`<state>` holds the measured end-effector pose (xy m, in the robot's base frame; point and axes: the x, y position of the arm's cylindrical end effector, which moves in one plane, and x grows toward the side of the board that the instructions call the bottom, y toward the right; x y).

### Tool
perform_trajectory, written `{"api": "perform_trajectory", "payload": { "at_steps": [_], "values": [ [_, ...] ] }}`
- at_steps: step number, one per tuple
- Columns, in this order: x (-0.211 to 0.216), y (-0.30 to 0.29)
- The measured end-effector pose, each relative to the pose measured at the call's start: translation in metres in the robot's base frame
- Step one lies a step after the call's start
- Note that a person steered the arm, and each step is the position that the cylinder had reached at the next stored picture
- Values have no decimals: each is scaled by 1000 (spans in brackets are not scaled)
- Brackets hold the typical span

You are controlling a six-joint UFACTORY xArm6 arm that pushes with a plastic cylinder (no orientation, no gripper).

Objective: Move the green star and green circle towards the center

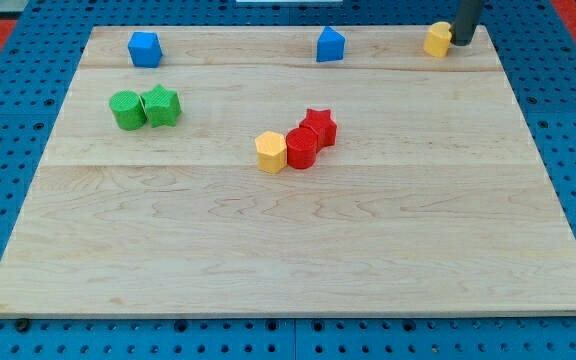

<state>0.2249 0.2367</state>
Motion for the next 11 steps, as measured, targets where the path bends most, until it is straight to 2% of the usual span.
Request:
{"api": "perform_trajectory", "payload": {
  "at_steps": [1,2,3,6,11],
  "values": [
    [15,34],
    [54,27],
    [95,-15],
    [107,-64],
    [115,-272]
  ]
}}
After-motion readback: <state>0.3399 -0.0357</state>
